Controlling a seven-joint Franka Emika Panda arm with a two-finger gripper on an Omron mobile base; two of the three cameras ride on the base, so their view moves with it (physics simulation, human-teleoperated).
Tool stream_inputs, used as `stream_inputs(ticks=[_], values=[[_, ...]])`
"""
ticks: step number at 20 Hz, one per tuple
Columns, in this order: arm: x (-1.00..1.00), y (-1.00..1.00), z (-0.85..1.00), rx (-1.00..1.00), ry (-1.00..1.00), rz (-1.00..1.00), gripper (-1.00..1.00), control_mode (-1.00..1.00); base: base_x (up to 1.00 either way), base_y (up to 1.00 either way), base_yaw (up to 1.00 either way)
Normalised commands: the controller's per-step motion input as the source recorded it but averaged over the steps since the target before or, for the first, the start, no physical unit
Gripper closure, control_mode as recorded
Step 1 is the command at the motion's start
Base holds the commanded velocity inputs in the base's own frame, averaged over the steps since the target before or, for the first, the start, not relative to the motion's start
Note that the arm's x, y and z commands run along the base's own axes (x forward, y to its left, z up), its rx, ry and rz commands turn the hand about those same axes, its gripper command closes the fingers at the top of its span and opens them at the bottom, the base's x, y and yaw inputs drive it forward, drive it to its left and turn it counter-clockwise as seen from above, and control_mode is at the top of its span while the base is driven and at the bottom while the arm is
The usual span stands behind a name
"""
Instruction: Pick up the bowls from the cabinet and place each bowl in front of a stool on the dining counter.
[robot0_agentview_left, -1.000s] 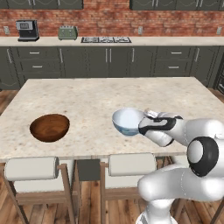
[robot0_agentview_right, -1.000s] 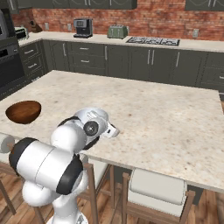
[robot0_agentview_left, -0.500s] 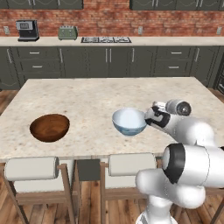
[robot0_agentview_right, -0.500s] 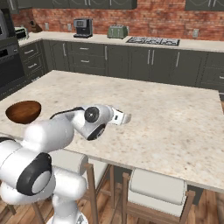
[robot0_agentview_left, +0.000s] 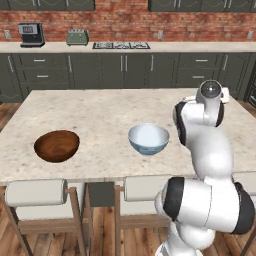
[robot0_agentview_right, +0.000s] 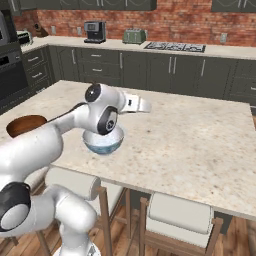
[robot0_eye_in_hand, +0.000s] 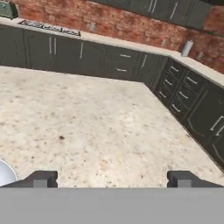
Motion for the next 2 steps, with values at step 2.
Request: stream_inputs(ticks=[2], values=[[-1.00,0.06,0.55,-0.20,0.25,0.08,-1.00,-1.00,0.00,0.00,0.00]])
